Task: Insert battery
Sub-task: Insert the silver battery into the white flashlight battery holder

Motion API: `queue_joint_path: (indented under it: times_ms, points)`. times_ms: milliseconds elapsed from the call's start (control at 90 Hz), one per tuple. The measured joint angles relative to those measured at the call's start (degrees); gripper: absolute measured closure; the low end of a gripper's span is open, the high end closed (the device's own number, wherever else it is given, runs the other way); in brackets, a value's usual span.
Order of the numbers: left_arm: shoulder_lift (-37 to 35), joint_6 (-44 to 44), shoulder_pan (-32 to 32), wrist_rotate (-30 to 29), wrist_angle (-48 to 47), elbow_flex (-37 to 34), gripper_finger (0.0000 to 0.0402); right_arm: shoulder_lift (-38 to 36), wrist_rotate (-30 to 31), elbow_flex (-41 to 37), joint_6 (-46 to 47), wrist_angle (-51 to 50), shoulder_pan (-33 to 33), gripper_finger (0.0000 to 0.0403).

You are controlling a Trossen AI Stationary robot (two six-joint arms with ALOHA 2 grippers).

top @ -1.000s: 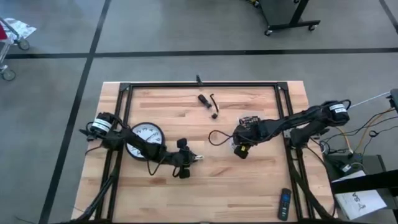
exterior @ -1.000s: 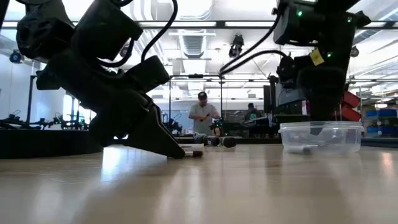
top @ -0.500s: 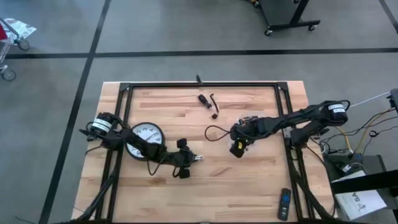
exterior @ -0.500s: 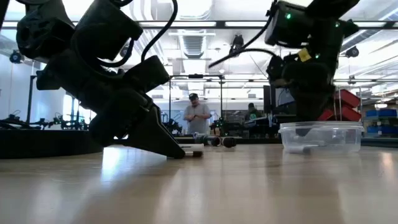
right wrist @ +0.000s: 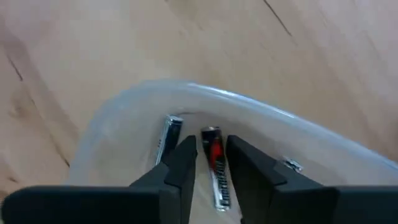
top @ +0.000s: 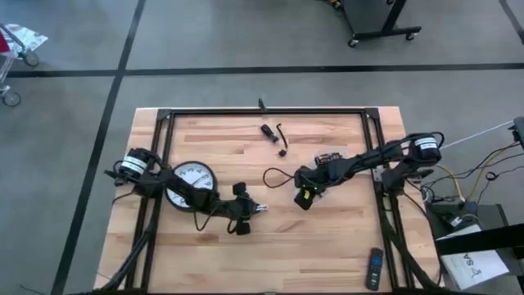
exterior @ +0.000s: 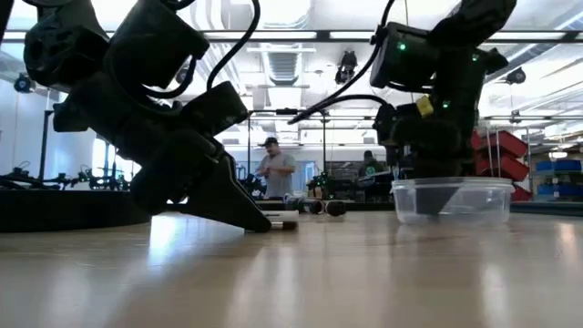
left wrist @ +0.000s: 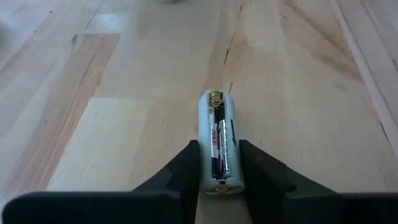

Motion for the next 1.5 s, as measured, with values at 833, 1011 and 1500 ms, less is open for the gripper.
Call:
queue_joint_path:
  times_ms: [833, 1011, 1500]
  points:
    - [0.00, 0.50, 0.00, 0.00, 0.09, 0.00, 0.0313, -8.09, 1.69, 0.31, -13.12, -0.47, 1.30, 0.0390]
    - [0.00, 0.50, 0.00, 0.13, 0.11, -0.02, 0.0308, -9.75, 3.01, 0.31, -13.58, 8.88, 2.24, 0.0390]
    - [0.02, 0.50, 0.00, 0.38, 0.82, -0.09, 0.0319, 7.27, -2.79, 2.39, -28.83, 49.80, 5.88, 0.0390]
